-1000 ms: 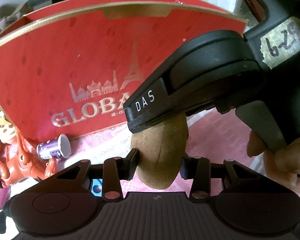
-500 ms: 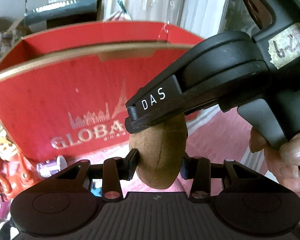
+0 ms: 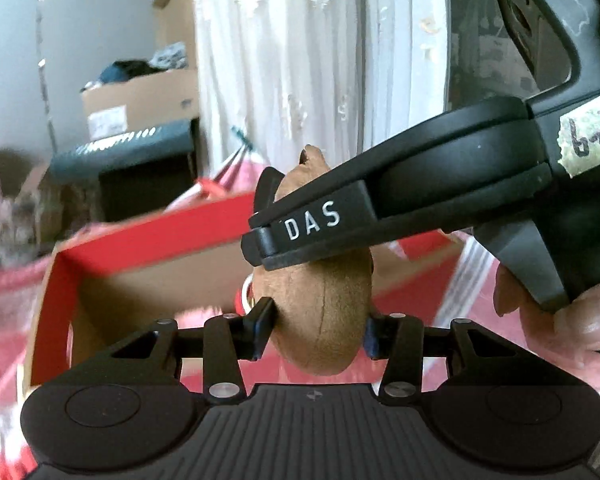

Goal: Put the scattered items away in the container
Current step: 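Lower the pouch into the red box and open the right gripper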

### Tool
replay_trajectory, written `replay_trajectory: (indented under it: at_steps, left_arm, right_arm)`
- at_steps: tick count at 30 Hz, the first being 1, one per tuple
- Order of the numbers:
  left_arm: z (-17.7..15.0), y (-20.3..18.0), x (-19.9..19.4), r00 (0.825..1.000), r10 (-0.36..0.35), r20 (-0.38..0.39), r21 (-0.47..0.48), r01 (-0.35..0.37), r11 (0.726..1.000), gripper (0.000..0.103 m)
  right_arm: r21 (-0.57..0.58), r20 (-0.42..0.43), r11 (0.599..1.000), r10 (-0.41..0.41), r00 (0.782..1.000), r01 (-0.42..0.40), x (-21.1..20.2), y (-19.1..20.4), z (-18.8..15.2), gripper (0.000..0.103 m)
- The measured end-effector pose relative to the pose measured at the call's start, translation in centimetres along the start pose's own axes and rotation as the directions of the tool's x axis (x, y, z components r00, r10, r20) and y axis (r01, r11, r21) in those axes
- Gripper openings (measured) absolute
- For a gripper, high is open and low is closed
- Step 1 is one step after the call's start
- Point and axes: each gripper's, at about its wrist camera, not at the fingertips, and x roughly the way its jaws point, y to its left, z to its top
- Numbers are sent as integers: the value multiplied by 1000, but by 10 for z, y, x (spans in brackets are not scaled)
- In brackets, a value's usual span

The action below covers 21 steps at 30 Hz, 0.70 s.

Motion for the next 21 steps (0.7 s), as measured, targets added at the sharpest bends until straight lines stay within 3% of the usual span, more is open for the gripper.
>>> replay_trajectory:
  at_steps: [5, 9, 10, 12, 13, 14, 15, 21]
  left_arm:
    - [48, -3, 46, 1000, 0, -31, 27, 1, 1000, 48]
    - [62, -1, 79, 998, -6, -55, 15, 6, 1000, 48]
    - [66, -2, 84, 998, 0, -62, 14, 1, 1000, 50]
    - [67, 0, 94, 997, 20, -71, 13, -19, 1000, 72]
    - [66, 1, 97, 996, 47, -79, 16, -46, 999, 91]
    - [64, 2, 99, 994, 79, -82, 19, -77, 997, 97]
    - [61, 4, 100, 991, 109, -78, 23, -107, 994, 102]
    - [43, 22, 114, 970, 160, -185, -18, -166, 986, 102]
  right_arm:
    - [37, 21, 999, -24, 999, 24, 26, -42, 38, 36]
    - [49, 23, 998, -33, 999, 32, 41, -67, 50, 37]
    - [51, 22, 998, -31, 999, 30, 46, -74, 51, 41]
    - [67, 42, 996, -66, 997, 63, 53, -86, 54, 67]
    - [78, 58, 993, -89, 994, 85, 53, -92, 54, 89]
    - [89, 82, 990, -114, 990, 106, 54, -98, 54, 94]
    - [98, 100, 988, -128, 987, 119, 53, -102, 53, 94]
    - [135, 76, 987, -93, 993, 82, 62, -117, 38, 94]
